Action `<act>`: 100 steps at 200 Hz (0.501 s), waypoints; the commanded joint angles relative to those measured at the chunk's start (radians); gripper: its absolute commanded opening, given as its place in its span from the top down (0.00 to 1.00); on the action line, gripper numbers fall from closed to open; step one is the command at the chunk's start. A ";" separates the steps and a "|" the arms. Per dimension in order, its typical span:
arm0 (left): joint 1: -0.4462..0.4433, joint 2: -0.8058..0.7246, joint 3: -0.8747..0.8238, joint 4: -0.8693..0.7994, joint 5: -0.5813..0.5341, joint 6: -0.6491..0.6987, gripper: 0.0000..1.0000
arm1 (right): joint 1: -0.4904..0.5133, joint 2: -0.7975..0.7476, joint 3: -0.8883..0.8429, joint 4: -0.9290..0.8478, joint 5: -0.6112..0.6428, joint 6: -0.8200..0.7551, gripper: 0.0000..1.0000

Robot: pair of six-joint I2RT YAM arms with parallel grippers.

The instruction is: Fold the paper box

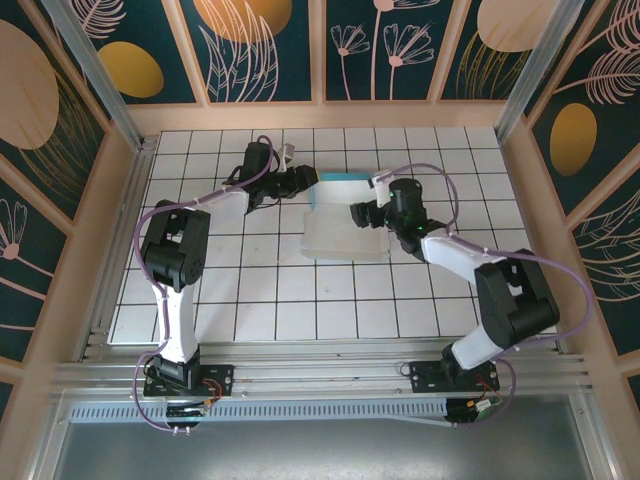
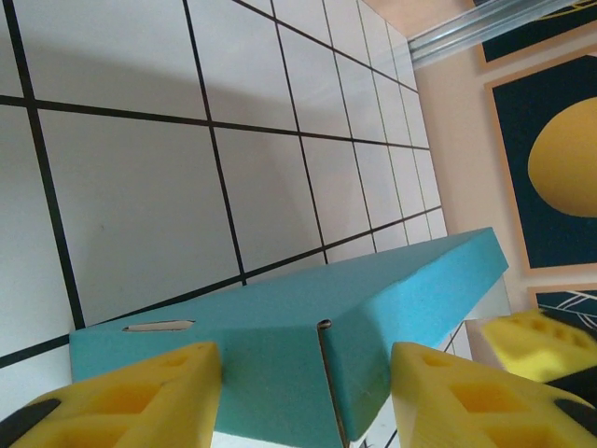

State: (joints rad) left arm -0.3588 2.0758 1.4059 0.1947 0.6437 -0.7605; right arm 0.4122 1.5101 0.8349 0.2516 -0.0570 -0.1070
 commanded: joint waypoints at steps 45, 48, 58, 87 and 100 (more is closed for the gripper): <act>-0.013 0.010 0.028 -0.097 0.011 0.038 0.50 | -0.295 -0.202 -0.073 -0.019 -0.228 -0.125 0.07; -0.013 0.010 0.028 -0.097 0.011 0.039 0.50 | -0.316 -0.196 -0.070 -0.013 -0.238 -0.118 0.08; -0.013 0.007 0.028 -0.097 0.010 0.040 0.49 | -0.380 -0.167 -0.055 0.002 -0.257 -0.108 0.12; -0.012 0.006 0.031 -0.099 0.010 0.037 0.50 | -0.491 -0.010 0.028 0.016 -0.302 -0.172 0.22; -0.012 0.009 0.038 -0.105 0.013 0.041 0.50 | -0.491 0.075 0.091 -0.032 -0.297 -0.264 0.22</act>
State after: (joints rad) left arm -0.3603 2.0758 1.4269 0.1566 0.6468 -0.7444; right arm -0.0704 1.4654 0.8337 0.2470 -0.2943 -0.2379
